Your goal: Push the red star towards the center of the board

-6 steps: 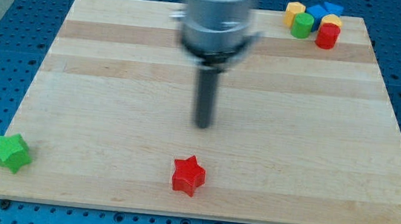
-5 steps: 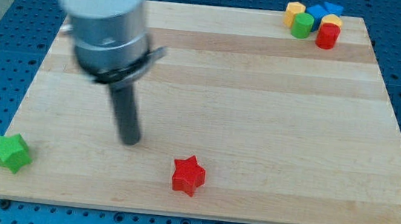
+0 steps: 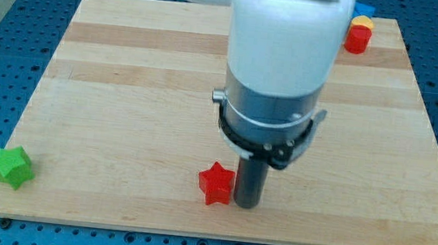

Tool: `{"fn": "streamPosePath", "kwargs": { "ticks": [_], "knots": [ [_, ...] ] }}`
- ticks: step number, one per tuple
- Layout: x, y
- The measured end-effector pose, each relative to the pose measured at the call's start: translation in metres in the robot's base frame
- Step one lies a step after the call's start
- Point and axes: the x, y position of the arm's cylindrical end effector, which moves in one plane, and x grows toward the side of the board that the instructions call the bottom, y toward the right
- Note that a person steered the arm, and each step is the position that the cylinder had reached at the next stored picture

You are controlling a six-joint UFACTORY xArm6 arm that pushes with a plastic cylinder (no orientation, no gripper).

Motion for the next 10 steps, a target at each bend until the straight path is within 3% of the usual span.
{"fn": "streamPosePath", "kwargs": {
  "ticks": [1,3,4,8,10],
  "knots": [
    [-0.003,-0.027],
    [0.037,-0.047],
    [0.028,-0.060],
    [-0.080,-0.084],
    [-0.125,-0.057]
  ]
}}
